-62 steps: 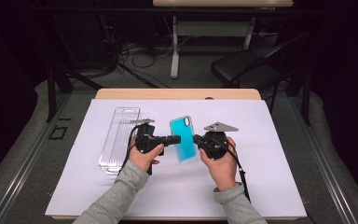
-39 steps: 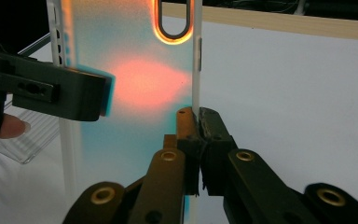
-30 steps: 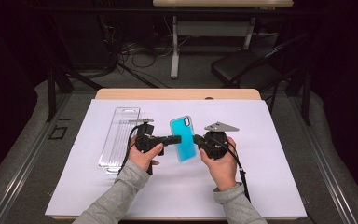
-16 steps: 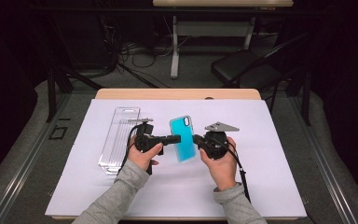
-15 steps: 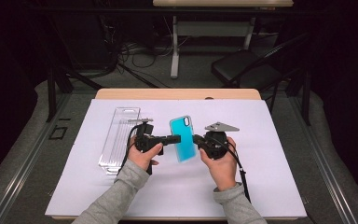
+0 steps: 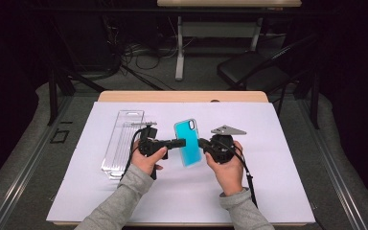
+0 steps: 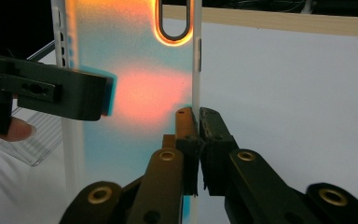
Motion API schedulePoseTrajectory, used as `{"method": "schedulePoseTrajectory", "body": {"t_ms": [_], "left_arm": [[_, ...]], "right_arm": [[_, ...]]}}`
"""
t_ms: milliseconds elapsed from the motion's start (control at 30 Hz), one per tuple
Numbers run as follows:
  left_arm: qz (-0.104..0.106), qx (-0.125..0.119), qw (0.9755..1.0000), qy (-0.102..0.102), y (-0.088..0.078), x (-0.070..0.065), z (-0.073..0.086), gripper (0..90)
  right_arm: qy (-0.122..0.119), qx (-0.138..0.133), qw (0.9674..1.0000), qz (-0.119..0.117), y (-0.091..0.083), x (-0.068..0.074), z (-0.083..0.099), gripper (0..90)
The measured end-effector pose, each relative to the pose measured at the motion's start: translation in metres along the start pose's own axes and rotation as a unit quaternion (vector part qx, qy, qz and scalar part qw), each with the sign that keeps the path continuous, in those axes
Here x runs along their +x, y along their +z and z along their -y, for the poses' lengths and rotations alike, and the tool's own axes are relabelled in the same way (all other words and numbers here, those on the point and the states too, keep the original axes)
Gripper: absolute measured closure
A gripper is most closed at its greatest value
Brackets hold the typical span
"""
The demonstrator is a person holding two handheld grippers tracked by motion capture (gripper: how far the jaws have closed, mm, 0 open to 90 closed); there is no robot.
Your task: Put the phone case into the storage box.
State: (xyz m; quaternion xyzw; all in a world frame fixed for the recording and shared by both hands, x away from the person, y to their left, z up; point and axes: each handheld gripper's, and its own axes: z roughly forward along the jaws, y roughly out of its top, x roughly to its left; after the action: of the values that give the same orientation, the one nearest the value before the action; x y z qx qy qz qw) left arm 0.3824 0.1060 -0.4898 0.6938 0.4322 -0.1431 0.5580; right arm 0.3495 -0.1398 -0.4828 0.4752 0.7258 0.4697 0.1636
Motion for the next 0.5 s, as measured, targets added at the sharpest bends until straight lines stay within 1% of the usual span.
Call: {"method": "schedulePoseTrajectory", "body": {"t_ms": [500], "left_arm": [[0.005, -0.001, 1.0, -0.005, -0.0012, 0.0028, 0.0011, 81.3]], "right_arm": [[0.001, 0.002, 1.0, -0.004, 0.0004, 0.0006, 0.0002, 85.7]]}}
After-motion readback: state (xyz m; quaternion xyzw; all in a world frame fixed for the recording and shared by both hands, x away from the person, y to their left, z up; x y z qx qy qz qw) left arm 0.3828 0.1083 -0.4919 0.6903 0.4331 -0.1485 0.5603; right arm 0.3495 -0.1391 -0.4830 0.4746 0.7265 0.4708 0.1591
